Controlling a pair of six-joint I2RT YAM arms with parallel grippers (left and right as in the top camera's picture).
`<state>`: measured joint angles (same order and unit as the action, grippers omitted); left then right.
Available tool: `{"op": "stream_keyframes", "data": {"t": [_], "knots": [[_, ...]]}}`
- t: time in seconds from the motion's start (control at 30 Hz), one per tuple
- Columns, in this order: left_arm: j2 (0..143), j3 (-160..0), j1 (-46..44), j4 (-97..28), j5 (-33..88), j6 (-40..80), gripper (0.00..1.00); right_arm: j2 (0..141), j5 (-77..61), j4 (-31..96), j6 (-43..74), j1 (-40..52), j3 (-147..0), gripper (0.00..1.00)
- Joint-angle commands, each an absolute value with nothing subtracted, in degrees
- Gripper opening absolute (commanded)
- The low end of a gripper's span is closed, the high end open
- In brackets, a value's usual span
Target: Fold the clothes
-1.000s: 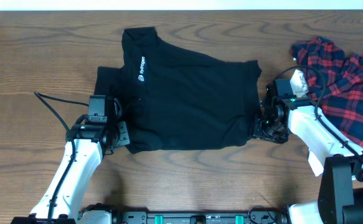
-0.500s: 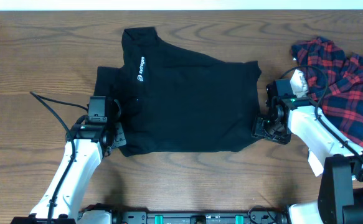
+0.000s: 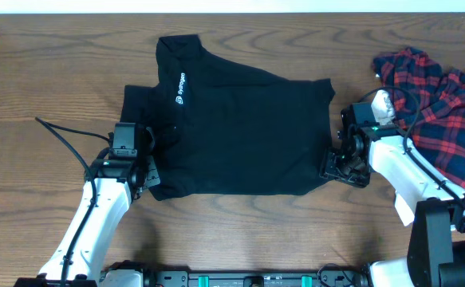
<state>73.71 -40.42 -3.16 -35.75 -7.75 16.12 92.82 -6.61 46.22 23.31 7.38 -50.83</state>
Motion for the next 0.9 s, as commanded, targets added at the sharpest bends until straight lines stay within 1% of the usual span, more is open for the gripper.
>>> {"op": "stream_keyframes", "data": {"t": [0.0, 0.23, 0.33, 0.37, 0.4, 0.47, 0.5, 0.63, 0.73, 0.77, 0.8, 0.87], "knots": [[73.41, -40.29, -2.94, -35.77, -9.47, 16.62, 0.07, 91.77, -4.95, 45.01, 23.55, 7.57, -48.9, 0.66], [73.41, -40.29, -2.94, -35.75, -9.47, 16.64, 0.06, 91.83, -6.33, 35.48, 23.55, 7.57, -42.26, 0.69], [73.41, -40.32, -2.94, -35.75, -9.47, 16.64, 0.07, 91.83, -6.48, 32.36, 23.53, 7.57, -40.29, 0.7], [73.41, -40.32, -2.94, -35.75, -9.47, 16.64, 0.07, 91.83, -6.46, 31.62, 23.53, 7.57, -39.92, 0.68], [73.41, -40.29, -2.94, -35.75, -9.47, 16.64, 0.07, 91.83, -6.48, 30.98, 23.53, 7.57, -39.64, 0.65], [73.41, -40.29, -2.94, -35.75, -9.47, 16.64, 0.07, 91.83, -6.5, 30.79, 23.53, 7.57, -39.57, 0.53], [73.41, -40.32, -2.94, -35.75, -9.47, 16.64, 0.07, 91.83, -6.81, 30.85, 23.49, 7.57, -39.57, 0.49], [73.41, -40.32, -2.94, -35.77, -9.47, 16.62, 0.07, 91.83, -11.33, 31.24, 22.22, 7.57, -39.57, 0.28], [73.41, -40.29, -2.94, -35.75, -9.47, 16.64, 0.07, 91.83, -11.9, 31.27, 22.24, 7.57, -39.57, 0.13], [73.41, -40.29, -2.94, -35.75, -9.47, 16.62, 0.07, 91.83, -11.88, 31.27, 22.26, 7.57, -39.57, 0.06], [73.41, -40.29, -2.94, -35.75, -9.47, 16.62, 0.07, 91.83, -11.88, 31.24, 22.26, 7.57, -39.57, 0.01], [73.41, -40.29, -2.94, -35.77, -9.47, 16.64, 0.07, 91.83, -11.88, 31.24, 22.26, 7.57, -39.57, 0.01]]}}
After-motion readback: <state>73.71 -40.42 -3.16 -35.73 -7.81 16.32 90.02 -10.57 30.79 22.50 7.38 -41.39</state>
